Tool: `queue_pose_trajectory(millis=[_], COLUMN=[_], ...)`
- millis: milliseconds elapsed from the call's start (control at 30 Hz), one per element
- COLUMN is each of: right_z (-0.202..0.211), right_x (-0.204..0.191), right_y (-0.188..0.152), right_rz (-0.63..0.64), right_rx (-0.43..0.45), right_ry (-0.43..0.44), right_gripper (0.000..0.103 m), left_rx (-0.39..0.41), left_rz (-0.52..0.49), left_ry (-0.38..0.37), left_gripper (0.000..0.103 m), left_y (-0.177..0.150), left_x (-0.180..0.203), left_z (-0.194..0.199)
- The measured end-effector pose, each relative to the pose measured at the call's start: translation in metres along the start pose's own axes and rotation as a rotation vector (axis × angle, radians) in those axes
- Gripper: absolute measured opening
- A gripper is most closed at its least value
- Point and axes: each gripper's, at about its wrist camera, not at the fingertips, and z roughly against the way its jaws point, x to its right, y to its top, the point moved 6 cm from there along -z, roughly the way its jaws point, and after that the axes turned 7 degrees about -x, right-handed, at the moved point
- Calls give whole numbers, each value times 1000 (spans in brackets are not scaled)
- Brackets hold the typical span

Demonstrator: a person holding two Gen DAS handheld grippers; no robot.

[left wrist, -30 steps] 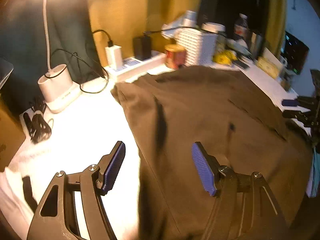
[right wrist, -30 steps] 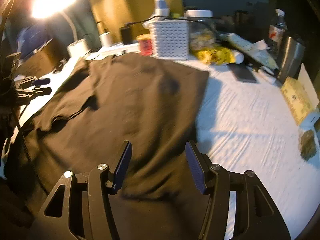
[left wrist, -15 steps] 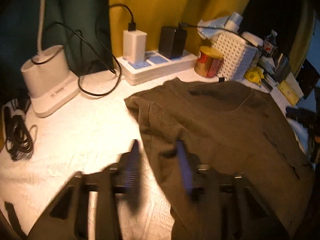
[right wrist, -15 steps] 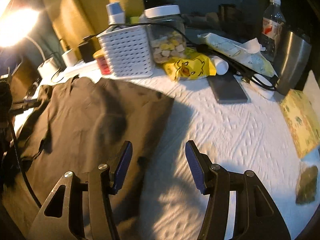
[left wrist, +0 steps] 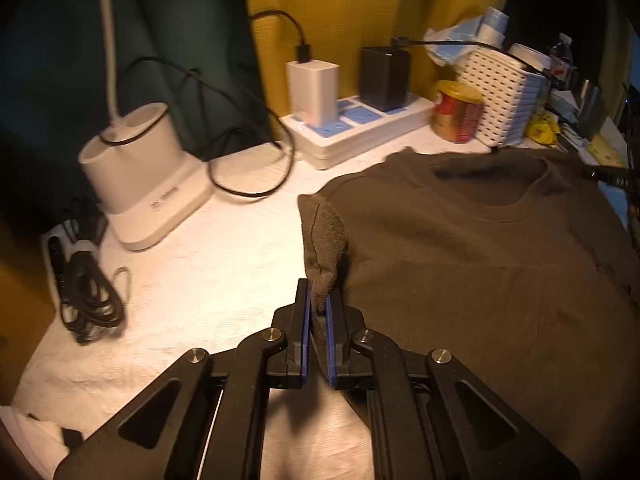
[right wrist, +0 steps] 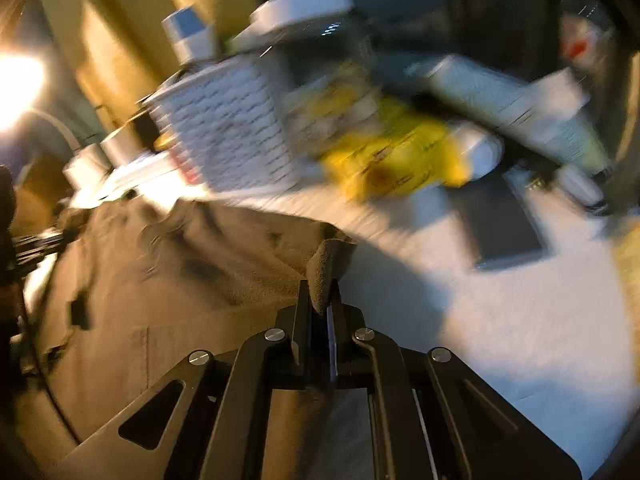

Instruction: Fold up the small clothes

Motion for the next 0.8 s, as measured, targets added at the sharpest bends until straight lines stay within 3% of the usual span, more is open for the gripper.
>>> queue_pose_trajectory(millis=[233, 500, 567, 633, 667, 800], right_z=[1, -4, -2, 4, 7, 26], right_x=[8, 9, 9, 5, 5, 0], right_y=[0, -3, -4, -4, -6, -20], right_rz=[45, 25, 21, 18, 16, 23], right_rx=[-6, -24, -27, -19, -15, -9], right_ry=[-122, -131, -147, -167, -169, -182], right_gripper=[6, 8, 16, 26, 27, 29], left_rx=[-19, -29, -25, -12, -4, -1], left_rz=[0, 33, 38, 55, 69, 78], left_ry=[15, 28, 68, 57, 42, 36], left_gripper=[5, 12, 31, 47, 52, 53], left_y=[-5, -4, -5, -7, -10, -25], left_x=[-3, -7, -8, -8, -8, -4], left_z=[-6, -1, 3, 10, 16, 30])
